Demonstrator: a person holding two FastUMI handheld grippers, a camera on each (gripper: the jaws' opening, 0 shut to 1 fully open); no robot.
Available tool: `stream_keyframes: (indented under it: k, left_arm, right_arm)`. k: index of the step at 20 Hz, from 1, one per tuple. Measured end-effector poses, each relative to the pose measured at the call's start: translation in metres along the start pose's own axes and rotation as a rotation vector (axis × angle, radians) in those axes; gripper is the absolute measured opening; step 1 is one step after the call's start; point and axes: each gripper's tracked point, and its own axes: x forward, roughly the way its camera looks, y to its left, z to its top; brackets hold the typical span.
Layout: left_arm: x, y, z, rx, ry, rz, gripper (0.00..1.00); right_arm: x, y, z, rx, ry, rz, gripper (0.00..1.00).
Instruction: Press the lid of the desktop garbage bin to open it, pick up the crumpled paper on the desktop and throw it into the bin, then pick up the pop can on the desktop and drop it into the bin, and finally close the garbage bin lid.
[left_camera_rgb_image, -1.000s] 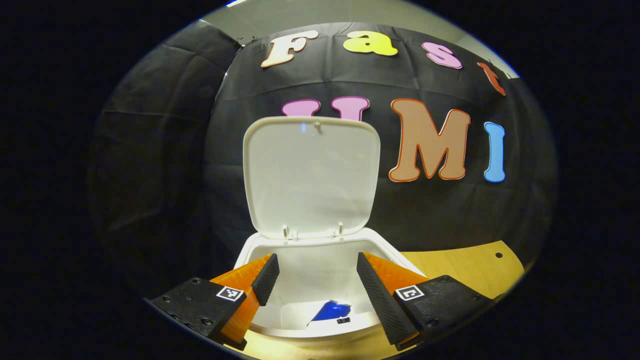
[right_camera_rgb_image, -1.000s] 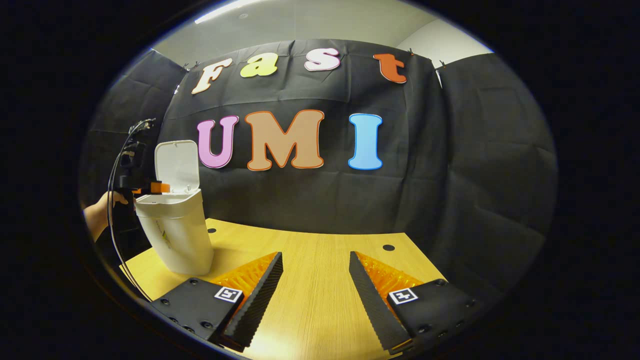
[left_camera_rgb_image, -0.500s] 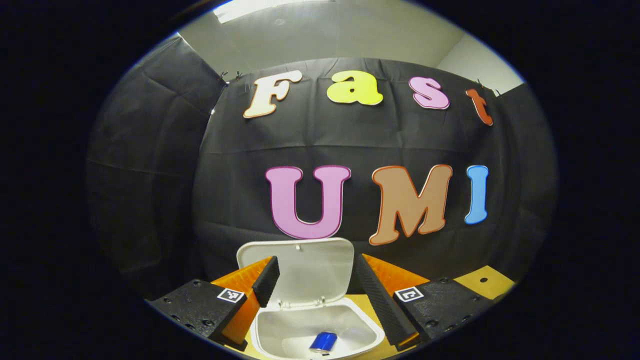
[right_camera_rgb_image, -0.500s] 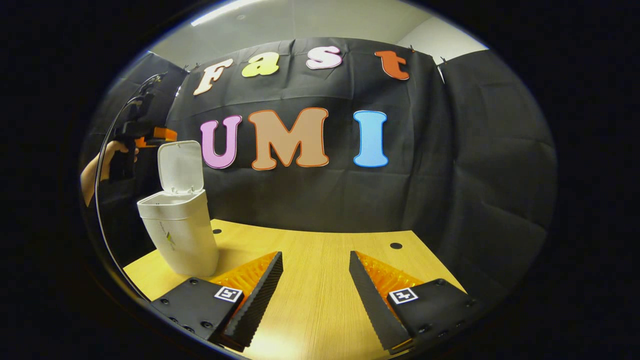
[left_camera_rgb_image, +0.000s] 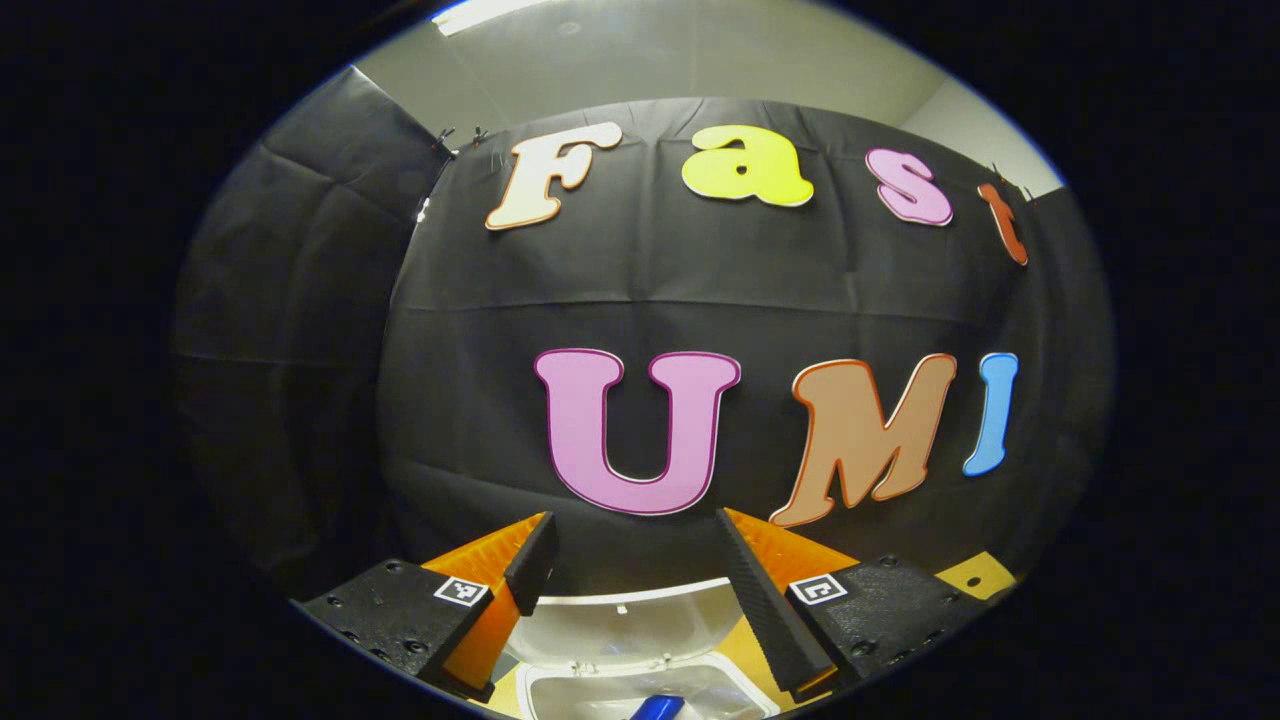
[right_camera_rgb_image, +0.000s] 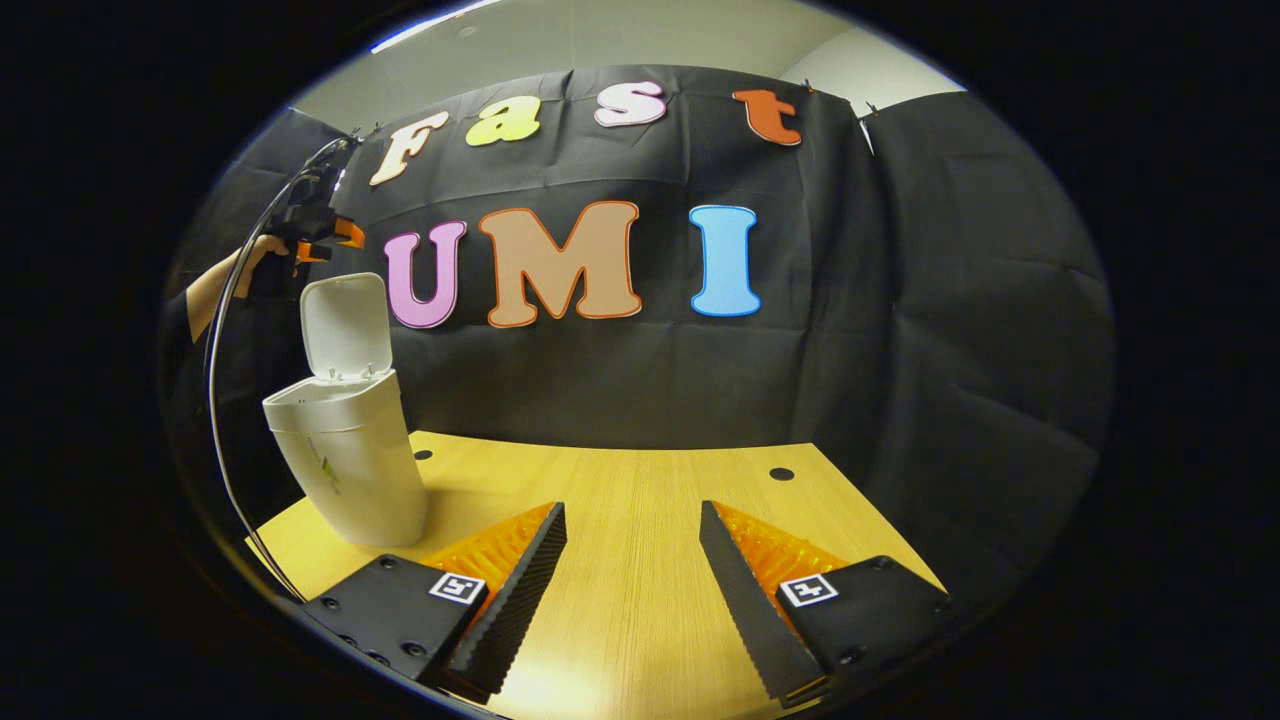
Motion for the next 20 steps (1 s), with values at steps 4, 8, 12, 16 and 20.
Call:
stream_keyframes:
  k: [4,8,12,16,20]
  left_arm:
    - [0.009,0.002,-0.044,-0.042,0.133,0.004,0.93]
    - [-0.007,0.002,-0.042,-0.038,0.105,0.006,0.92]
    - [-0.039,-0.01,-0.054,-0.005,0.09,-0.014,0.89]
    - [-0.069,-0.018,-0.072,-0.036,0.102,-0.026,0.93]
    - [-0.096,-0.028,-0.102,-0.089,0.13,-0.039,0.9]
  right_arm:
    - [-0.002,-0.002,0.005,0.003,-0.012,-0.006,0.91]
    - [-0.002,0.0,0.009,-0.001,-0.025,0.001,0.91]
    - [0.0,0.006,0.008,0.007,-0.023,0.029,0.91]
    - [0.002,0.015,0.004,-0.004,-0.015,0.063,0.91]
    - [0.002,0.021,-0.005,-0.018,0.011,0.089,0.91]
